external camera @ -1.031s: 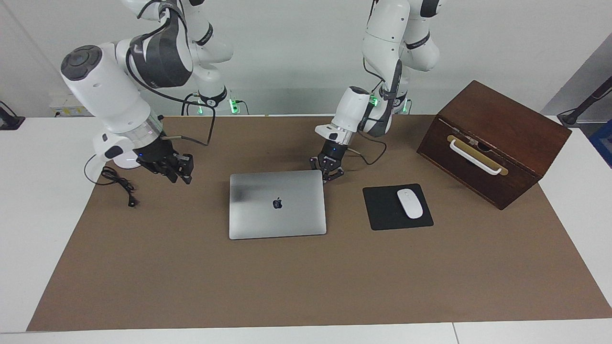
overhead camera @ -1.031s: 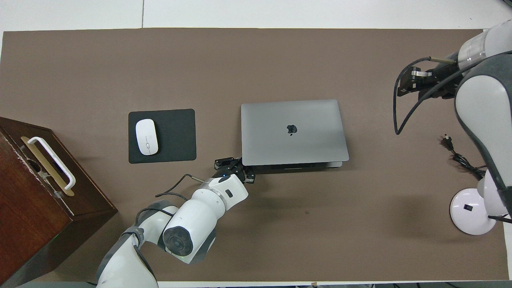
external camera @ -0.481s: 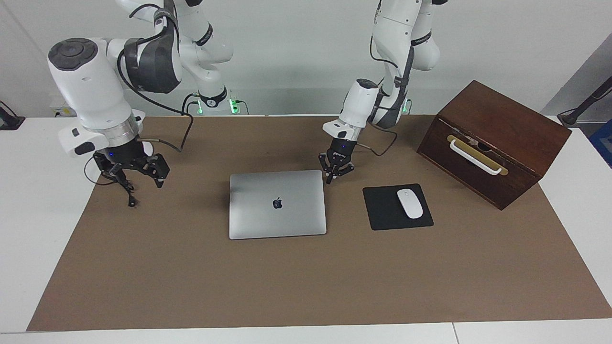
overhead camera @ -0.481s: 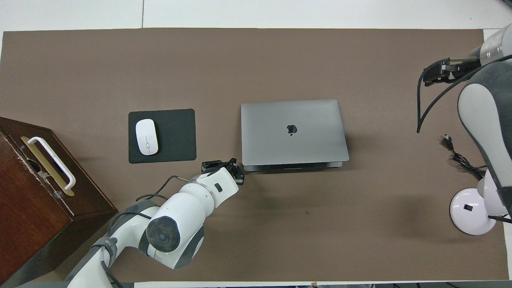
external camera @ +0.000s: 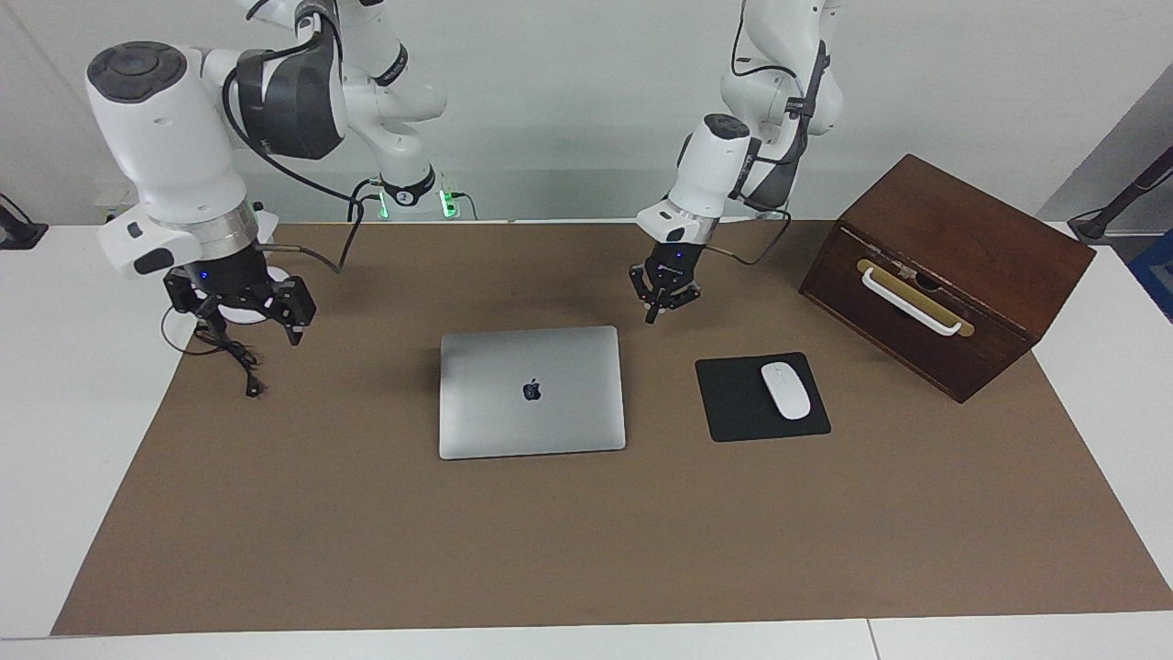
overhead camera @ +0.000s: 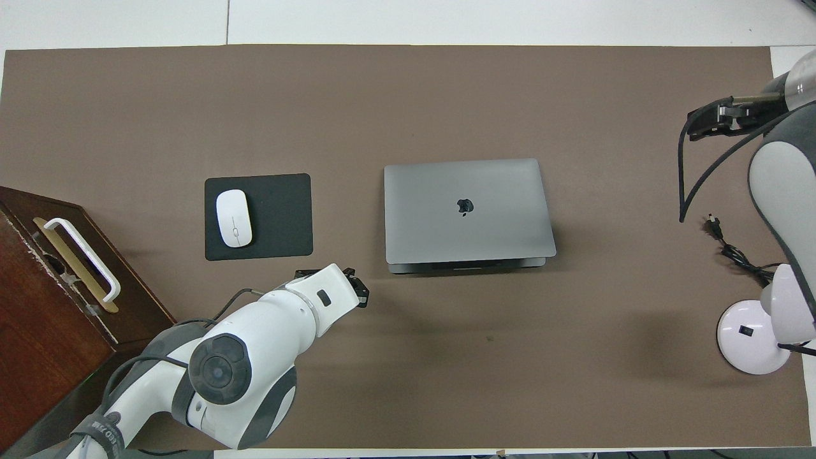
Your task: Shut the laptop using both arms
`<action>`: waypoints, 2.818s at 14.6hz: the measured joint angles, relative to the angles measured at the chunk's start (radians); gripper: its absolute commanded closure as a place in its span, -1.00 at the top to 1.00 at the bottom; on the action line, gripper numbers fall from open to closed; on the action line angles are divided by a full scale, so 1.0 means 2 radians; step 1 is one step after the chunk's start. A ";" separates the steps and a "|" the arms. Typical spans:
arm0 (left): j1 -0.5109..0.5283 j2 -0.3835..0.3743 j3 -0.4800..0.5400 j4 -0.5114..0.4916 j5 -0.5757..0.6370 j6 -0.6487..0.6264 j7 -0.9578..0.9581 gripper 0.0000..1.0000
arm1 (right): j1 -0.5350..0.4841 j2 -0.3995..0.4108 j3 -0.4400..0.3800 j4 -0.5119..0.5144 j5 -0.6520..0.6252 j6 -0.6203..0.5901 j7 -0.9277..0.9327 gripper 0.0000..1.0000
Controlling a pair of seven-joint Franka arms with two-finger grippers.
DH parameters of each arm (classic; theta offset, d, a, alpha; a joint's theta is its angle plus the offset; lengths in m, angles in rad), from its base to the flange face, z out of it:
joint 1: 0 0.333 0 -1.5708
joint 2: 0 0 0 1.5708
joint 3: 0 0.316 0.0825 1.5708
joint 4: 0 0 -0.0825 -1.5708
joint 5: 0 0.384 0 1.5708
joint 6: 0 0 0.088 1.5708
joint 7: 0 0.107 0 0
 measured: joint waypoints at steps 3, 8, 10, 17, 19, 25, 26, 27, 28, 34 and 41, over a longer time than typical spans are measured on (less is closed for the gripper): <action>0.020 -0.032 0.002 0.025 0.000 -0.096 0.002 -1.00 | -0.006 -0.014 -0.002 -0.001 0.044 -0.015 0.008 1.00; 0.089 -0.066 0.004 0.071 0.021 -0.219 0.038 -1.00 | -0.019 -0.034 -0.005 -0.001 0.053 -0.024 0.015 1.00; 0.119 -0.077 0.005 0.076 0.029 -0.245 0.062 -1.00 | -0.025 -0.043 -0.005 -0.001 0.054 -0.024 0.015 1.00; 0.198 -0.088 0.006 0.142 0.046 -0.346 0.101 1.00 | -0.021 -0.063 0.012 -0.005 0.055 -0.025 -0.035 1.00; 0.209 -0.088 0.006 0.153 0.047 -0.357 0.102 1.00 | -0.022 -0.063 0.012 -0.005 0.055 -0.025 -0.046 1.00; 0.258 -0.089 0.006 0.187 0.048 -0.385 0.103 1.00 | -0.023 -0.073 0.012 -0.005 0.055 -0.054 -0.040 1.00; 0.269 -0.089 0.006 0.199 0.048 -0.394 0.106 1.00 | -0.023 -0.077 0.012 -0.005 0.055 -0.066 -0.035 1.00; 0.280 -0.088 0.006 0.211 0.048 -0.405 0.110 1.00 | -0.023 -0.081 0.012 -0.005 0.055 -0.076 -0.033 1.00; 0.292 -0.086 0.006 0.225 0.048 -0.417 0.113 1.00 | -0.023 -0.083 0.011 -0.006 0.055 -0.080 -0.032 1.00; 0.314 -0.029 0.006 0.344 0.048 -0.490 0.117 1.00 | -0.022 -0.085 0.004 -0.015 0.055 -0.084 -0.032 1.00; 0.330 0.037 0.006 0.419 0.048 -0.529 0.117 1.00 | -0.006 -0.086 -0.021 -0.016 0.055 -0.088 -0.031 1.00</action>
